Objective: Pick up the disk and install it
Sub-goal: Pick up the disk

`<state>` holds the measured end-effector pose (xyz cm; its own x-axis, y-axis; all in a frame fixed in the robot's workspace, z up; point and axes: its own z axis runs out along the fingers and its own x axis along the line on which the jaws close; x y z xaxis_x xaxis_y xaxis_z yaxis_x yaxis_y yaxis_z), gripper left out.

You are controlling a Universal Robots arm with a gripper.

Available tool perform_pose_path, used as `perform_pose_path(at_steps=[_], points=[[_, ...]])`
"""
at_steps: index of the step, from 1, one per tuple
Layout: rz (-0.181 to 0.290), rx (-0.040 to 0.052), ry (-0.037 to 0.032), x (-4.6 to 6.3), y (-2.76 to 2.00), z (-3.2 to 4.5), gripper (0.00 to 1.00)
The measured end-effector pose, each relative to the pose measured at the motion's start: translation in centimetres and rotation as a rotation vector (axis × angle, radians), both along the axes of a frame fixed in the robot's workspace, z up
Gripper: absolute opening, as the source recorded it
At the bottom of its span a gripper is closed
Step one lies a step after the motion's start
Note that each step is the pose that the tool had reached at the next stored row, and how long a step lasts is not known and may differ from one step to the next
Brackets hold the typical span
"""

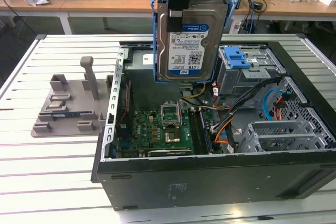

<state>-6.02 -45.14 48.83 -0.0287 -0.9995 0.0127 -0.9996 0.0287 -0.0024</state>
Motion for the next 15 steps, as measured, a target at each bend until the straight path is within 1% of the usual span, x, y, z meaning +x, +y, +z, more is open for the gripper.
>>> perform_pose_path(at_steps=[2,5,15], points=[[0.000,0.0000,-0.0001,0.0,-0.17,-0.01,0.37],[0.000,0.0001,-0.0001,0.0,-0.63,-0.03,0.37],[0.000,0.0000,-0.0001,0.1,-1.44,-0.06,0.37]])
